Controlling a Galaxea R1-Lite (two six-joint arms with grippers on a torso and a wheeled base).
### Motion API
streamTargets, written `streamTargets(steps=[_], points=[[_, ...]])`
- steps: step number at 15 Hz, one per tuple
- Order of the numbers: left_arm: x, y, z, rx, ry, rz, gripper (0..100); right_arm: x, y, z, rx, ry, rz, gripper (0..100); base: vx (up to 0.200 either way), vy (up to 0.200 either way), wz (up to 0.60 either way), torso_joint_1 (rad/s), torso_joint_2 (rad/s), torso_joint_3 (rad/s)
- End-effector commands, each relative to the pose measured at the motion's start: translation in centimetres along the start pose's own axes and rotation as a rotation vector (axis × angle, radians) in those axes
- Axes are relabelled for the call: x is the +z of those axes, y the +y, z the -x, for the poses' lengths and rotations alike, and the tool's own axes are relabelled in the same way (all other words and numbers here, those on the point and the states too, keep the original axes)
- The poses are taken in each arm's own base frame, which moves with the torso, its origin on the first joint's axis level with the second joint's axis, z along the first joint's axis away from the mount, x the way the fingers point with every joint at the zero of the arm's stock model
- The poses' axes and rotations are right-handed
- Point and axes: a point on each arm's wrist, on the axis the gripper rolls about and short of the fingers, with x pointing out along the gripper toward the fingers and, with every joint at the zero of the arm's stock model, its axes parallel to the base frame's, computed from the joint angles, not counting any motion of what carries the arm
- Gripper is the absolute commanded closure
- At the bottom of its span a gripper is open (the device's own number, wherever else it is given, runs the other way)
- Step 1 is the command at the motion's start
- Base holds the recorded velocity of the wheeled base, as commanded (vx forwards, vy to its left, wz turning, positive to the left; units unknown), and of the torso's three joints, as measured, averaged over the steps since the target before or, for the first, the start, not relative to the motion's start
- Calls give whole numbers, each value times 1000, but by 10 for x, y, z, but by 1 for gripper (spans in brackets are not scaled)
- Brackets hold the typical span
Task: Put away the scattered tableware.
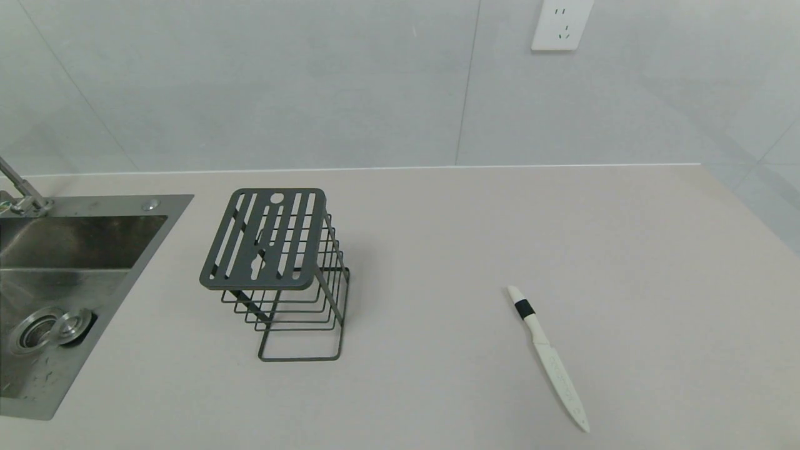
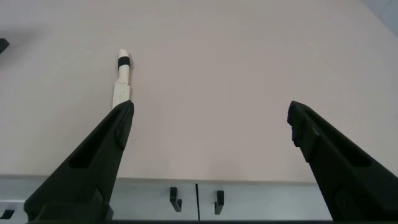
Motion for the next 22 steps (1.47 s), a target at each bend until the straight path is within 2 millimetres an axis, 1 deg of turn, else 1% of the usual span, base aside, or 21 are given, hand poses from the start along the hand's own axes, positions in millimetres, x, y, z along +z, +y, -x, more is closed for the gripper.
streamTargets(steps=[1,10,14,18,19,20,21,22], points=[[0,0,0,-1,1,4,0,0,0,0,0,1,0,0,0,0,0,80,-22,61],[0,0,0,-3,1,12,0,0,0,0,-1,1,-2,0,0,0,0,0,0,0],[0,0,0,-1,0,12,0,1,0,0,2,-4,35,0,0,0,0,0,0,0],[0,0,0,-1,0,12,0,0,0,0,3,2,-6,0,0,0,0,0,0,0],[0,0,0,-3,0,13,0,10,0,1,8,-79,-4,0,0,0,0,0,0,0],[0,0,0,-4,0,12,0,45,1,11,13,-302,28,0,0,0,0,0,0,0],[0,0,0,-4,0,12,0,47,2,12,35,-299,46,0,0,0,0,0,0,0],[0,0,0,-4,0,12,0,38,4,10,134,-213,84,0,0,0,0,0,0,0]])
